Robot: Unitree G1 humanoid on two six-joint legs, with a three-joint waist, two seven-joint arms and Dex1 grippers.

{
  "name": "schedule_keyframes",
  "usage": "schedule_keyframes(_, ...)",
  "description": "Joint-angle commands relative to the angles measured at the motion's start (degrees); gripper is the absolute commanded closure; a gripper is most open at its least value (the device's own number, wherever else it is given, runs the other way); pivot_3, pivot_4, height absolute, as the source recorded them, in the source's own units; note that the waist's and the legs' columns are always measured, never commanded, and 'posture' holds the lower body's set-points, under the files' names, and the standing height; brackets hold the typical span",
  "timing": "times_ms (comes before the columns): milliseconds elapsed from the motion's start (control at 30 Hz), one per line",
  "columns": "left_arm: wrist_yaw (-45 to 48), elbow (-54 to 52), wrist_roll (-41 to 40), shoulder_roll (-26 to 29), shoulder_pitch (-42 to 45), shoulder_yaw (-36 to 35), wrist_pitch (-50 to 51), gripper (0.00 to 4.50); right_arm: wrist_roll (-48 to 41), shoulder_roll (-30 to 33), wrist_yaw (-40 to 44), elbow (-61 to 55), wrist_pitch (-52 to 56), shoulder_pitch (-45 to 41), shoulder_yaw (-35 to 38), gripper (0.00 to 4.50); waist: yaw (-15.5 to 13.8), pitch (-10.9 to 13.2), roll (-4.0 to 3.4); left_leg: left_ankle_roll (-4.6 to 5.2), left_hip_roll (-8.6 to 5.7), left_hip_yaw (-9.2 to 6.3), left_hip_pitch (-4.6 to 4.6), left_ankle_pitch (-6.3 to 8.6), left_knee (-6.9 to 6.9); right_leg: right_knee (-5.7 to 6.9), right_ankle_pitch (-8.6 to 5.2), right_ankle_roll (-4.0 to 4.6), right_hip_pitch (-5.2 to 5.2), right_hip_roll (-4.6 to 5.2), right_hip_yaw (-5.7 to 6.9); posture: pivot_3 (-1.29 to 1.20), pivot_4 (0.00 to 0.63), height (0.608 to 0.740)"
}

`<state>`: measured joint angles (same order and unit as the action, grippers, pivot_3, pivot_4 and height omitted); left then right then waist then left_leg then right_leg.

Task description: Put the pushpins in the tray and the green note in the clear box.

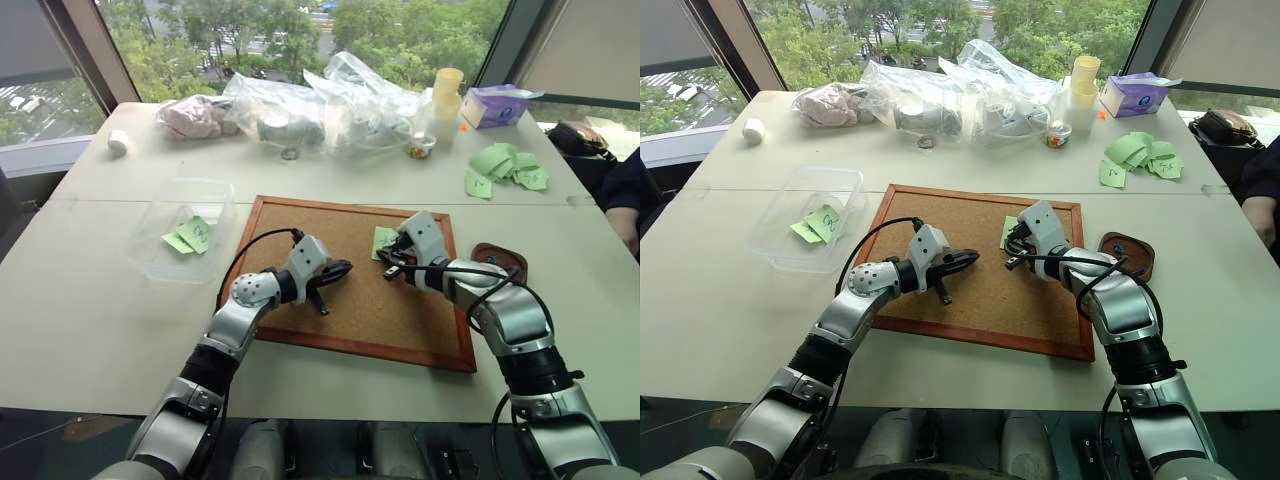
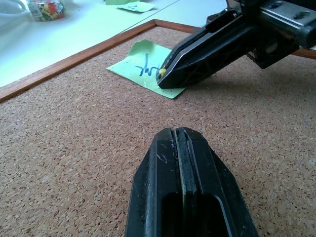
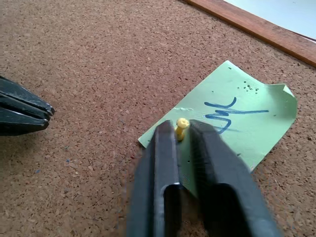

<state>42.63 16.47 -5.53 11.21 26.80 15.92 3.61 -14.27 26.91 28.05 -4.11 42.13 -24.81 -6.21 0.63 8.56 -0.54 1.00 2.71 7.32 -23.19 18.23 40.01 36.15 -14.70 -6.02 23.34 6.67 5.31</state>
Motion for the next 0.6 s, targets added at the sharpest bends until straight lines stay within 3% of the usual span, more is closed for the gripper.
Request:
schedule_keyframes(33, -0.16, 2.22, 1.09, 0.82, -1.44, -0.07, 1.84, 4.50, 0.01, -0.36, 0.02, -1.86, -0.73, -0.15, 1.41, 4.43, 0.02, 0.00, 0.00, 0.00, 0.00, 0.00, 0.00, 0.00, 0.00, 0.00, 0.00, 0.00, 0.00, 0.00, 0.00, 0.00, 0.150, 0.740)
schedule_keyframes(433, 4.41, -1.32, -1.41, 3.75, -1.15, -1.60, 6.62, 4.50, -3.95, 5.01, 2.43, -19.25, 5.59, -0.66, 5.23, 4.43, 0.45, 0.02, 0.03, 0.04, 0.03, -0.01, -0.04, 0.02, -0.02, -0.01, 0.00, 0.00, 0.07, -0.02, 0.00, 0.00, 0.150, 0.740)
schedule_keyframes(600, 14.86, -11.02, -14.59, 8.92, 2.13, -6.20, 21.31, 4.50, -6.22, 7.27, 3.82, -26.18, 8.83, 0.85, 5.23, 4.43, 0.38, 0.06, 0.07, -0.07, 0.08, 0.00, -0.11, -0.03, -0.08, 0.01, -0.01, 0.02, 0.20, -0.13, -0.01, 0.00, 0.150, 0.740)
